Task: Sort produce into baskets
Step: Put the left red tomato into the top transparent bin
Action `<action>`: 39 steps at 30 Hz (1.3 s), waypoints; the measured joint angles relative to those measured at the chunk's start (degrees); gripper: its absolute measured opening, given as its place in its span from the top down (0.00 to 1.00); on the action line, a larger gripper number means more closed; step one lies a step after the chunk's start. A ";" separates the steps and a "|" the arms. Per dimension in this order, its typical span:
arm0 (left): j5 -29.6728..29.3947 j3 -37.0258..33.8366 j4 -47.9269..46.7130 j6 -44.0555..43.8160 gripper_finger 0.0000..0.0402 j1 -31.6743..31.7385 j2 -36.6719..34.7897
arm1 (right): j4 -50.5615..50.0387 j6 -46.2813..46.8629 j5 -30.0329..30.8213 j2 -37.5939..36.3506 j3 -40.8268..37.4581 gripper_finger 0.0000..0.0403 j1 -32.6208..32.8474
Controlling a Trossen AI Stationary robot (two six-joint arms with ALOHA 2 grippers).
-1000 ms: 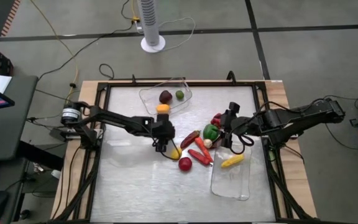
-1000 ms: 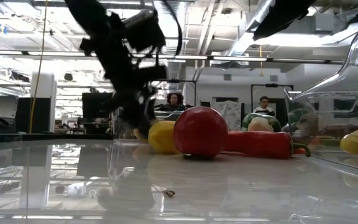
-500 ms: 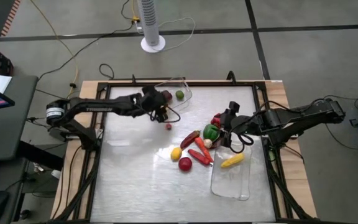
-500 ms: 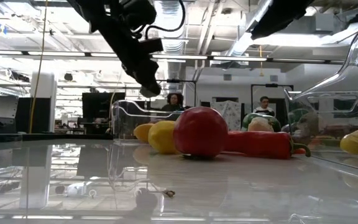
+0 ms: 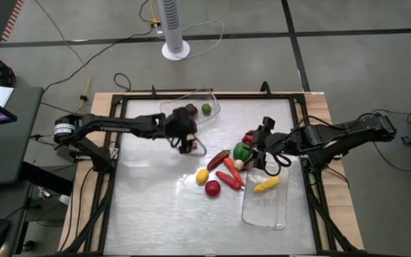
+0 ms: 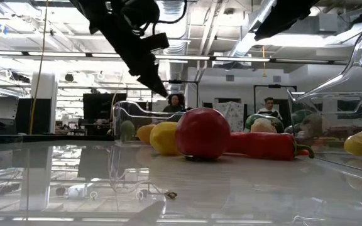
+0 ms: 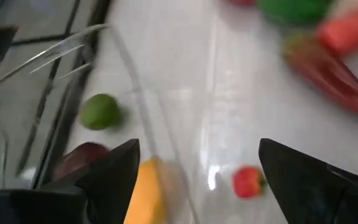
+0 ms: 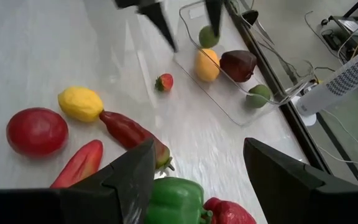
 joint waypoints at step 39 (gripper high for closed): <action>5.04 0.28 -0.61 2.28 0.37 -1.48 14.68 | 5.14 -3.27 -4.35 1.46 0.00 0.33 -2.55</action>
